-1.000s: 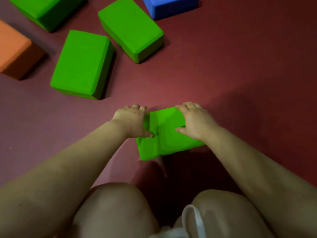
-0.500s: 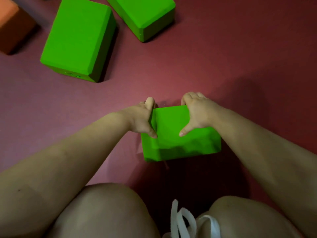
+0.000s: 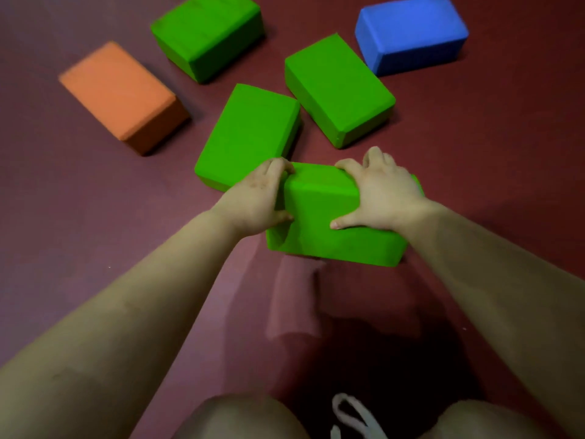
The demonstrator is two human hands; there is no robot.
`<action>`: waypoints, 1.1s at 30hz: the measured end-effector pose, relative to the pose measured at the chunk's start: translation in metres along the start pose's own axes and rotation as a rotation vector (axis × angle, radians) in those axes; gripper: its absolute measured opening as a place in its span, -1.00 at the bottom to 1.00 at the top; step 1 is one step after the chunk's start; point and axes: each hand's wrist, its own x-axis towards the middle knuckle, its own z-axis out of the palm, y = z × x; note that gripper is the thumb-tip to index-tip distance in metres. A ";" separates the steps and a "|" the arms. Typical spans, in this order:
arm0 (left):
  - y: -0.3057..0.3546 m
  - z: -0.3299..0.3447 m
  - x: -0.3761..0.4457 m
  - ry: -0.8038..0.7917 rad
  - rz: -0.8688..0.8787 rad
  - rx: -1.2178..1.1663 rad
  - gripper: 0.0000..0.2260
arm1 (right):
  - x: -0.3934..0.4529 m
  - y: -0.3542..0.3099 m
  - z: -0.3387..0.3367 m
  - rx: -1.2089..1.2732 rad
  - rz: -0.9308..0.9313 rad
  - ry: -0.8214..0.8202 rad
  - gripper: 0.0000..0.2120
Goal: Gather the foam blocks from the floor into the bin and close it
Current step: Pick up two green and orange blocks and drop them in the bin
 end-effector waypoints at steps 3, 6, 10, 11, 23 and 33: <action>-0.028 -0.007 0.003 0.046 -0.027 0.011 -0.18 | 0.012 -0.027 -0.003 -0.099 0.062 0.124 -0.04; -0.059 -0.003 0.006 0.017 -0.183 0.024 -0.06 | 0.017 -0.037 0.002 -0.111 0.091 0.140 -0.03; -0.099 -0.001 0.008 -0.106 -0.402 0.053 0.01 | 0.023 -0.040 0.007 -0.102 0.126 0.048 0.02; -0.107 -0.001 0.009 -0.125 -0.437 0.037 0.00 | 0.024 -0.040 0.009 -0.109 0.146 0.016 0.03; -0.123 0.008 0.026 0.174 -0.761 -0.397 -0.14 | 0.014 -0.034 0.021 -0.091 0.301 -0.037 0.05; -0.069 -0.024 0.006 0.461 -0.553 -0.299 -0.31 | -0.015 -0.029 0.015 -0.093 0.281 0.058 0.02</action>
